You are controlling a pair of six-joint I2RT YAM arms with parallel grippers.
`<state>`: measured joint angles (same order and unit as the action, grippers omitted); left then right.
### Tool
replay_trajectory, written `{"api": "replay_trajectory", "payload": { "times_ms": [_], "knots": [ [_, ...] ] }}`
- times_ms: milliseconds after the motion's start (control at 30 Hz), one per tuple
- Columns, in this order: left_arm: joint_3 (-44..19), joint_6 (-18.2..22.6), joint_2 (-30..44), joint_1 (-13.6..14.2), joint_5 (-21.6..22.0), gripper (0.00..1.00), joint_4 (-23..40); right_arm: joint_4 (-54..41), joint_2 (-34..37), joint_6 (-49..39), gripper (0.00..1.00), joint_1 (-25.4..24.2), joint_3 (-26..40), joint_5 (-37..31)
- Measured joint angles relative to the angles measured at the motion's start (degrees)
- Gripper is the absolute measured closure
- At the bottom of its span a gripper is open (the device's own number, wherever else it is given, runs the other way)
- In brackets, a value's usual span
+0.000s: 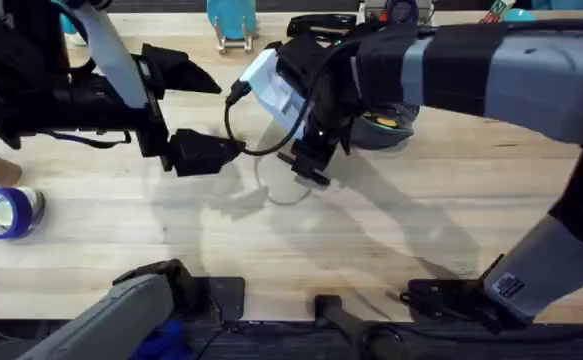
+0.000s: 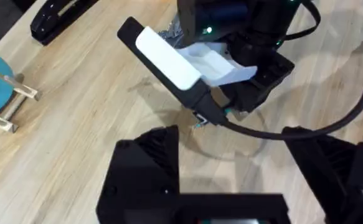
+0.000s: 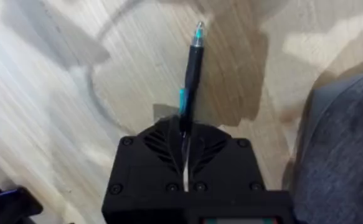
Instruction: Unzip the bag, pick up the pens from the table one at a time and place them inside, then zip the bag closed.
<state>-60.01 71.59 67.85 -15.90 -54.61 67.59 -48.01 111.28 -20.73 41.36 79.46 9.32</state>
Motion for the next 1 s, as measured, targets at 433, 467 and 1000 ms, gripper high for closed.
{"api": "replay_trajectory", "payload": {
  "times_ms": [433, 467, 1000],
  "knots": [
    [0.0, 0.0, 0.0, 0.0, 0.0, 0.007, 0.0, -7.4, 0.0, 0.9, 0.968, -2.0, 9.1, 0.2],
    [0.0, 0.0, 0.0, 0.0, 0.0, 0.008, 0.0, -8.1, 0.0, 0.9, 0.967, -2.2, 10.1, 0.2],
    [0.0, 0.0, 0.0, 0.0, 0.0, 0.007, -0.1, -16.7, -1.4, 0.6, 0.968, -5.8, 22.6, -0.3]
  ]
}}
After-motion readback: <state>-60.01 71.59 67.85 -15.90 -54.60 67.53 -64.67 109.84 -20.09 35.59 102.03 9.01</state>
